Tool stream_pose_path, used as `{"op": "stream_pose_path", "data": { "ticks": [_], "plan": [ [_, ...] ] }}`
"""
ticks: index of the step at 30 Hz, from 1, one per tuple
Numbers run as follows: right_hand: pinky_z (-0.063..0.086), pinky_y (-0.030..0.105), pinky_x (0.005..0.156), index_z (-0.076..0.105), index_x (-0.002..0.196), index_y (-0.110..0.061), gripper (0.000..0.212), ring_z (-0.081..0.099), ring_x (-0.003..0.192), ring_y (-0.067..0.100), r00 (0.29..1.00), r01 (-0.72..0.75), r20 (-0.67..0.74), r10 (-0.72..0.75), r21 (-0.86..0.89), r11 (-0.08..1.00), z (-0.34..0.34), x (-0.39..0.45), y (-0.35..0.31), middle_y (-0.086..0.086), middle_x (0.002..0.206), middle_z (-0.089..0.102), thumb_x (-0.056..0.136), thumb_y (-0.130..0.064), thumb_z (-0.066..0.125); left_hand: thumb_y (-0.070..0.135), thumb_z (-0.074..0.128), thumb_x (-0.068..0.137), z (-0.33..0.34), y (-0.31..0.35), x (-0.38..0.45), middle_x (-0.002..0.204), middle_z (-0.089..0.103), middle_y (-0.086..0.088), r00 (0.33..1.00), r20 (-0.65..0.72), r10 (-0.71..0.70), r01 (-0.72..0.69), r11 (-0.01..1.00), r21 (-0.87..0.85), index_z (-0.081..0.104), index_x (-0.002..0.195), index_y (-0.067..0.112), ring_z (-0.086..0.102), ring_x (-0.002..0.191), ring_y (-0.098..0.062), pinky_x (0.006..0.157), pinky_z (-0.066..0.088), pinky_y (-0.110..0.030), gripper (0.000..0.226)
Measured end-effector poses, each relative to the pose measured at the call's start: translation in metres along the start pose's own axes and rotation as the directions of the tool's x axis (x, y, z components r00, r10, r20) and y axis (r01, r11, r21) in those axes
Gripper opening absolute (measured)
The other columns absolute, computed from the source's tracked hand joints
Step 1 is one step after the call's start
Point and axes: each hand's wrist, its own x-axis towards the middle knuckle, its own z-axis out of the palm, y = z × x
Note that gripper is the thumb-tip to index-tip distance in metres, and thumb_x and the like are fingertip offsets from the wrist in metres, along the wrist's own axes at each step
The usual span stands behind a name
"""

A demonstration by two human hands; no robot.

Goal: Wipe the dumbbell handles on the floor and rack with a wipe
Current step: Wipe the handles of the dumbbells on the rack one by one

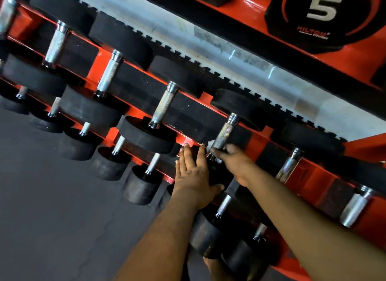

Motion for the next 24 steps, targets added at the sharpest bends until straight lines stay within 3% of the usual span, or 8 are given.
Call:
{"op": "stream_pose_path", "data": {
  "ticks": [3,6,10,13,16,19,21,24],
  "plan": [
    [0.055,0.037,0.085,0.069,0.109,-0.014,0.015,0.070,0.095,0.024,0.985,0.084,-0.134,-0.105,-0.157,0.984,-0.010,-0.010,0.008,0.007,0.101,0.074,0.098,-0.022,0.065,0.053,0.076,0.083,0.000,-0.001,0.000,0.158,-0.043,-0.012,1.000,-0.002,0.013,-0.013,1.000,0.002,-0.023,0.157,0.033,-0.037,0.147,-0.028,0.125,-0.011,-0.047,0.125],
    [0.059,0.035,0.080,0.070,0.115,-0.014,0.019,0.070,0.091,0.016,0.884,0.341,-0.181,-0.432,-0.385,0.858,-0.022,-0.027,0.004,0.003,0.102,0.074,0.100,-0.014,0.059,0.054,0.076,0.082,0.000,0.000,0.000,0.159,-0.041,-0.013,1.000,-0.012,0.016,-0.016,1.000,0.000,-0.022,0.157,0.034,-0.036,0.147,-0.028,0.125,-0.011,-0.047,0.125],
    [0.047,0.034,0.103,0.056,0.140,-0.008,0.049,0.060,0.123,0.025,0.478,0.512,0.076,-0.875,-0.833,0.207,-0.036,-0.009,-0.018,0.012,0.135,0.063,0.092,0.005,0.058,0.052,0.078,0.081,0.001,0.000,0.000,0.159,-0.040,-0.012,1.000,-0.014,0.012,-0.012,1.000,-0.009,-0.021,0.157,0.034,-0.036,0.147,-0.027,0.125,-0.012,-0.046,0.126],
    [0.028,0.051,0.119,0.052,0.144,-0.006,0.058,0.039,0.145,0.033,0.560,0.391,0.440,-0.702,-0.887,-0.245,-0.030,0.009,-0.001,0.015,0.152,0.047,0.087,-0.004,0.041,0.052,0.078,0.081,0.001,0.000,-0.001,0.159,-0.040,-0.012,1.000,-0.016,0.006,-0.006,1.000,-0.009,-0.020,0.158,0.032,-0.036,0.147,-0.026,0.125,-0.012,-0.046,0.126],
    [0.025,0.055,0.121,0.057,0.140,-0.011,0.057,0.038,0.146,0.029,0.536,0.450,0.675,-0.507,-0.736,-0.506,-0.037,0.012,0.007,0.009,0.151,0.050,0.088,-0.017,0.033,0.054,0.079,0.080,0.003,-0.001,0.001,0.161,-0.037,-0.013,0.999,-0.037,-0.001,0.001,1.000,0.001,-0.019,0.159,0.032,-0.034,0.149,-0.026,0.125,-0.011,-0.045,0.127],
    [0.014,0.050,0.124,0.041,0.151,-0.012,0.059,0.026,0.151,0.029,0.598,0.300,0.540,-0.591,-0.836,-0.460,-0.051,0.016,-0.009,0.012,0.160,0.037,0.092,-0.013,0.044,0.054,0.078,0.080,0.003,-0.001,0.001,0.161,-0.036,-0.014,1.000,-0.031,0.005,-0.005,1.000,-0.004,-0.018,0.159,0.032,-0.034,0.149,-0.027,0.125,-0.012,-0.045,0.127],
    [0.014,0.049,0.125,0.033,0.154,-0.006,0.059,0.020,0.153,0.035,0.635,0.155,0.420,-0.648,-0.891,-0.426,-0.043,0.011,-0.007,0.018,0.162,0.030,0.096,-0.012,0.029,0.054,0.078,0.080,0.002,0.000,-0.001,0.161,-0.037,-0.013,0.999,-0.037,0.006,-0.006,1.000,-0.003,-0.018,0.159,0.032,-0.034,0.149,-0.027,0.125,-0.012,-0.045,0.126],
    [0.015,0.051,0.124,0.041,0.151,-0.007,0.063,0.024,0.151,0.037,0.658,0.284,0.568,-0.494,-0.795,-0.537,-0.022,0.009,0.012,0.017,0.158,0.037,0.092,-0.014,0.020,0.052,0.078,0.081,0.001,0.000,-0.001,0.161,-0.037,-0.013,0.999,-0.032,0.007,-0.008,1.000,-0.006,-0.018,0.159,0.032,-0.033,0.149,-0.027,0.125,-0.012,-0.045,0.126]
  ]
}}
